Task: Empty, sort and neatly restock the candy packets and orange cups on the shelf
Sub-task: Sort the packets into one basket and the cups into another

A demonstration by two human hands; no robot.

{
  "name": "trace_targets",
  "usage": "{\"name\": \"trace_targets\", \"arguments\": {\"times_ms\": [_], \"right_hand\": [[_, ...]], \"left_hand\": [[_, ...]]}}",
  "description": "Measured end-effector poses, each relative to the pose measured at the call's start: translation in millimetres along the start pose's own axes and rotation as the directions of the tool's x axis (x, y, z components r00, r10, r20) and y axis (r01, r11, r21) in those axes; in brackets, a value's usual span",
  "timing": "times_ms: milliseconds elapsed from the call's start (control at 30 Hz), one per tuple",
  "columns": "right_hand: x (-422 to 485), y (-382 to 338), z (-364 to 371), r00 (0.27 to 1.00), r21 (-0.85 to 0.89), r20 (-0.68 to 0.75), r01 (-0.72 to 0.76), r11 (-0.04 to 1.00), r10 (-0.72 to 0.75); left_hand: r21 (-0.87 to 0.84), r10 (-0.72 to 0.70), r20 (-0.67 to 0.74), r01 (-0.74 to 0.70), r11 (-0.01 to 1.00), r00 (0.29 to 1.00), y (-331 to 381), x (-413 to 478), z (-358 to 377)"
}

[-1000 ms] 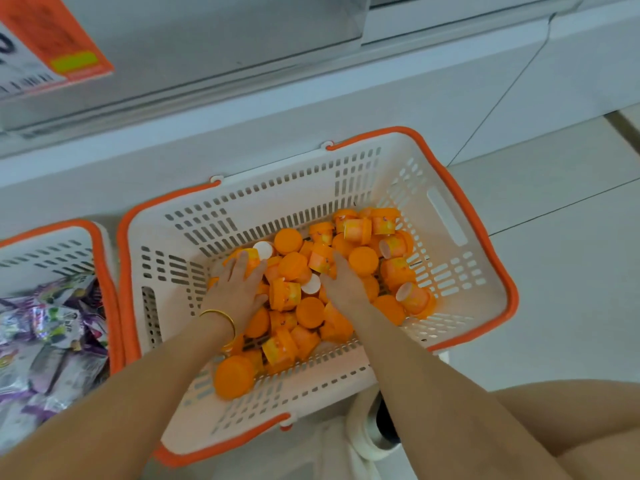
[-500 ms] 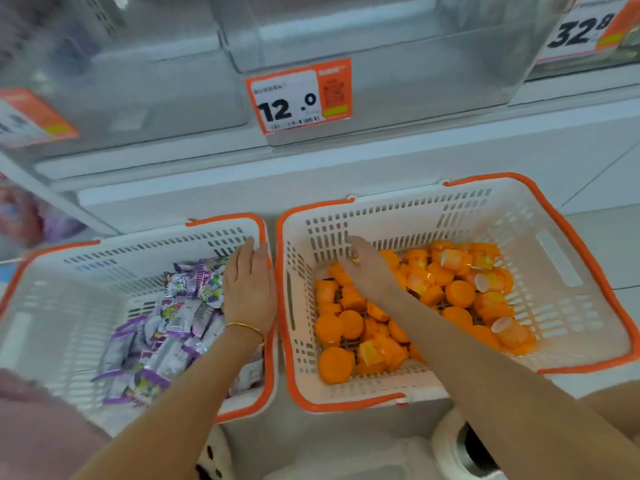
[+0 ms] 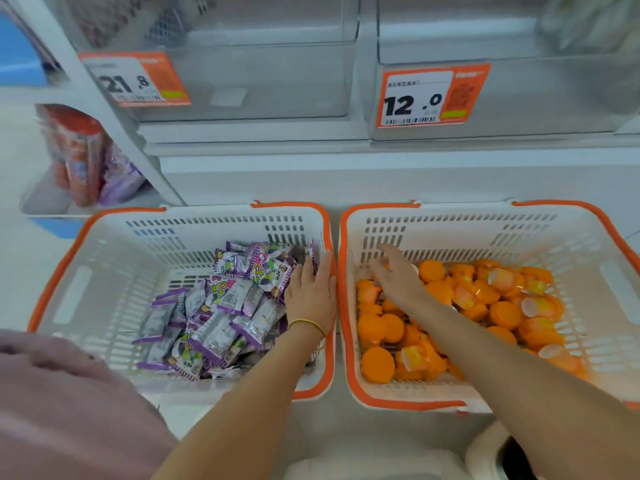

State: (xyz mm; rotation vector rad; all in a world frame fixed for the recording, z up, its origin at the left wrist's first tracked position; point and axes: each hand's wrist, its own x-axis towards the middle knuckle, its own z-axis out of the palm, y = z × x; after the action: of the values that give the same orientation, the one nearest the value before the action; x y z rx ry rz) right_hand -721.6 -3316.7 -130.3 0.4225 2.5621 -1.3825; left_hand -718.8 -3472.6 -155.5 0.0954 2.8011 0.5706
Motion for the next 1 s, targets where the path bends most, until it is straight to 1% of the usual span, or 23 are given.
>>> {"name": "trace_targets", "arguments": {"times_ms": [100, 233, 333, 467, 533, 700, 833, 933, 1000], "right_hand": [[1.1, -2.3, 3.0, 1.0, -0.034, -0.023, 0.007, 0.999, -0.008], [2.2, -10.4, 6.1, 0.995, -0.077, -0.077, 0.055, 0.996, -0.061], [7.3, -14.4, 12.2, 0.992, -0.12, -0.108, 0.049, 0.992, -0.063], [10.7, -16.2, 20.8, 0.993, -0.149, -0.108, 0.037, 0.988, -0.054], [11.7, -16.9, 25.2, 0.996, -0.148, -0.08, 0.032, 0.988, -0.044], [9.3, -13.8, 32.0, 0.999, -0.132, -0.048, 0.018, 0.991, -0.024], [2.7, -10.2, 21.4, 0.997, -0.091, -0.053, 0.059, 0.994, -0.064], [-0.6, -4.8, 1.5, 0.994, -0.082, -0.071, 0.074, 0.994, -0.08], [-3.7, -1.0, -14.2, 0.996, -0.108, -0.074, 0.046, 0.993, -0.054]], "left_hand": [[0.019, -0.005, 0.015, 0.004, 1.0, 1.0, 1.2, -0.9, -5.4], [0.094, 0.005, -0.012, -0.004, 0.996, 1.0, -3.2, -4.3, -18.5], [0.155, 0.009, -0.045, -0.002, 0.988, 0.999, -23.3, -6.7, -28.7], [0.205, 0.002, -0.077, 0.014, 0.979, 0.997, -57.8, -6.6, -39.1], [0.232, -0.031, -0.078, 0.048, 0.972, 0.996, -74.8, -5.5, -44.3], [0.295, -0.193, -0.076, 0.207, 0.933, 0.978, -102.0, -6.7, -63.0], [0.349, -0.276, -0.092, 0.291, 0.891, 0.957, -114.9, -3.4, -77.6], [0.362, -0.327, -0.052, 0.323, 0.874, 0.944, -109.5, 0.8, -88.3], [0.342, -0.315, -0.061, 0.316, 0.885, 0.947, -91.3, 3.2, -94.2]]}}
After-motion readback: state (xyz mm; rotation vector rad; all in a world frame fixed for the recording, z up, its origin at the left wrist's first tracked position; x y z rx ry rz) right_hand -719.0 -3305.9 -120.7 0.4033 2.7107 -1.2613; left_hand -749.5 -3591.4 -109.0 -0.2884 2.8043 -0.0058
